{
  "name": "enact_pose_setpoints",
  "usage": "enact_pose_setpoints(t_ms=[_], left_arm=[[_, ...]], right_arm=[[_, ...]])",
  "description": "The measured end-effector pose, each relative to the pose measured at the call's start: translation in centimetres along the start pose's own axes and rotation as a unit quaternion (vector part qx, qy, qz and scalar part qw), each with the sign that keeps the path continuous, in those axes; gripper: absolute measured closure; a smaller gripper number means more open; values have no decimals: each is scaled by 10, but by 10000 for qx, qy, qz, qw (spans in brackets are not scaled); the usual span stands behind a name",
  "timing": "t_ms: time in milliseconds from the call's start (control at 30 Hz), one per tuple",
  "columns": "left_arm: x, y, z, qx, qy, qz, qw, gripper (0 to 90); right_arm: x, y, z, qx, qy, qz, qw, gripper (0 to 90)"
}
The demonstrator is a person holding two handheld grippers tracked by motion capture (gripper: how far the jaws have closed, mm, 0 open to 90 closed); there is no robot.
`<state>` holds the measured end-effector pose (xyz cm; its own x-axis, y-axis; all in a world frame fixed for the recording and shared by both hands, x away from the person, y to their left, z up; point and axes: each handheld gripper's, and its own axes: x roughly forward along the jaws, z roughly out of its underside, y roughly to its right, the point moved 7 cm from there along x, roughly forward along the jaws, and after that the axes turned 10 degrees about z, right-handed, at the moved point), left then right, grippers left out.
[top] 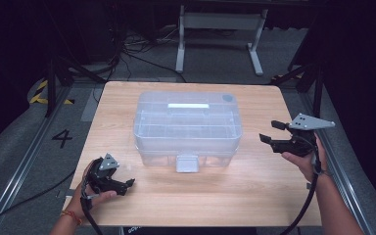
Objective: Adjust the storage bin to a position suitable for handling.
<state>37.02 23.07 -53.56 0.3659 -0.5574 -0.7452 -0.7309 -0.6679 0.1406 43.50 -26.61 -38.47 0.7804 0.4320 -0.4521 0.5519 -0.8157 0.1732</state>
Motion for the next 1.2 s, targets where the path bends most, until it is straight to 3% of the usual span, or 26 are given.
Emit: enact_pose_setpoints(t_ms=[133,233,533,1200], left_arm=[[0,0,0,0,-1,1,10000,5],[0,0,0,-2,1,1,10000,6],[0,0,0,-1,1,0,10000,5],[0,-1,0,21,13,-36,10000,5]], right_arm=[[2,-2,-16,-63,158,43,9998,333],[4,-5,-28,-62,265,-55,9996,335],[18,-15,-57,-272,332,-129,9990,348],[57,-44,-90,-469,231,-447,9976,364]])
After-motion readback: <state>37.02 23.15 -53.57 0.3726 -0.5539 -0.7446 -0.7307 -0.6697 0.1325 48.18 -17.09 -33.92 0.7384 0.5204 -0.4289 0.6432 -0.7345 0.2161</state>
